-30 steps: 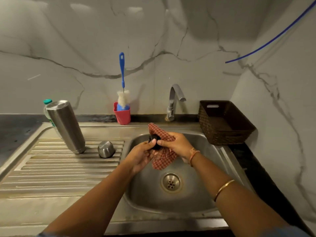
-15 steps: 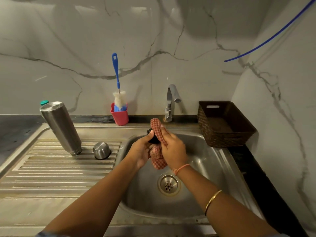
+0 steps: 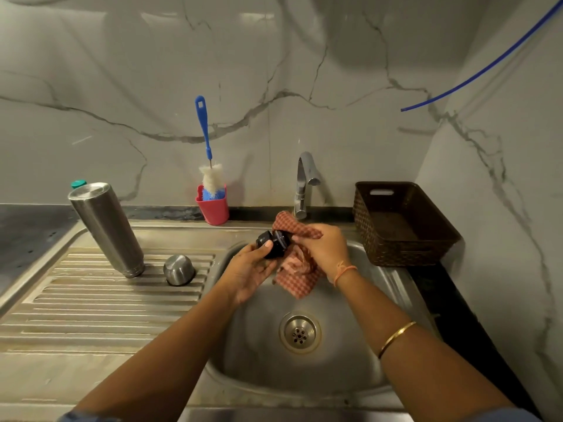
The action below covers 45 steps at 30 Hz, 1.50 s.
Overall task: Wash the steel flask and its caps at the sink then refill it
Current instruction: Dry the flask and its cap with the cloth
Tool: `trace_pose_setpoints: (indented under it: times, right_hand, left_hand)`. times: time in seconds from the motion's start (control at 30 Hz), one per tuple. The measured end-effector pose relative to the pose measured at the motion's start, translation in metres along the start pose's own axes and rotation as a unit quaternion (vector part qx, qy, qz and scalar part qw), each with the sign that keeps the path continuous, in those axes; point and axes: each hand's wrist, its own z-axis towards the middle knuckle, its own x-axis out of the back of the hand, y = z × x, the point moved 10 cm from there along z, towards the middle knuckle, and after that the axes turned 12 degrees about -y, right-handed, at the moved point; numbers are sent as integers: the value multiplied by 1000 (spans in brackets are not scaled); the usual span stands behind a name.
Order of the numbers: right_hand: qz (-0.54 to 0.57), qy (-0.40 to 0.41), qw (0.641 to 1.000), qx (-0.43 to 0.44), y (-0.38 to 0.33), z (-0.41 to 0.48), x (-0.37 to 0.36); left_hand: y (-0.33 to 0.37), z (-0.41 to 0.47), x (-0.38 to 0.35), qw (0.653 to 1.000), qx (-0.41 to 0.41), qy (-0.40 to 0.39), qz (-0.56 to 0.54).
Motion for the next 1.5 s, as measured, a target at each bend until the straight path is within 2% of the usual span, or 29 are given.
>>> trace_pose_setpoints:
  times: [0.07,0.17,0.23,0.3,0.33,0.43,0.57,0.63,0.7,0.77,0.83,0.87,0.97,1.07,1.13,1.2,1.27,1.33,1.43,1.5]
  right_hand:
    - [68,-22,997,-5,2,1,1]
    - [138,-160,977,-13,-1,-2,-31]
    - [113,-206,972,13,-7,-5,-41]
    - [34,-215,974,61,-14,-5,-40]
    - [28,-221,973,65,-14,-4,-39]
    - [135,-242,961,18,-8,-2,-38]
    - [263,-254,926,-89,9,-3,-45]
    - [289,-248,921,-80,9,-2,-45]
    - [276,-224,934,-30,1,-1,-41]
    - [201,-191,960,34,-12,0,-34]
    - [121,-156,978,71,-20,1,-30]
    - [112,-140,981,74,-21,2,-28]
    - [143,-112,983,37,-12,4,-28]
    - [190,-80,978,-17,0,1,-30]
    - [142,-26,989,-31,3,-3,-25]
    - [16,20,1000,-12,-2,-6,-20]
    - [-59,27,997,38,-16,-7,-19]
    - [-79,3,993,85,-29,-5,-22]
    - [-30,-79,996,35,-24,0,-37]
    - [13,-60,998,10,-18,1,-37]
  left_hand:
    - [5,1,1,1000,-2,-11,13]
    - [12,2,-4,999,5,-38,37]
    - [18,2,-7,997,7,-52,62]
    - [22,1,-11,994,4,-63,85]
    - [25,2,-13,993,-2,-68,97]
    - [32,1,-19,984,-25,-73,160]
    - [48,-2,-35,919,-83,-84,377]
    - [51,-3,-40,911,-93,-99,390]
    - [55,-3,-44,898,-88,-116,416]
    - [56,-1,-42,896,-55,-129,421]
    - [61,1,-35,912,-39,-119,391]
    - [67,1,-32,911,-55,-103,397]
    - [82,-5,-27,872,-134,-39,470]
    - [78,-8,-23,860,-165,-15,482]
    - [74,-8,-21,845,-175,-2,505]
    - [71,-8,-21,832,-183,12,524]
    - [68,-8,-21,839,-185,22,512]
    - [69,-8,-20,849,-194,20,491]
    - [71,-5,-18,875,-197,5,441]
    - [66,-1,-14,902,-172,-4,396]
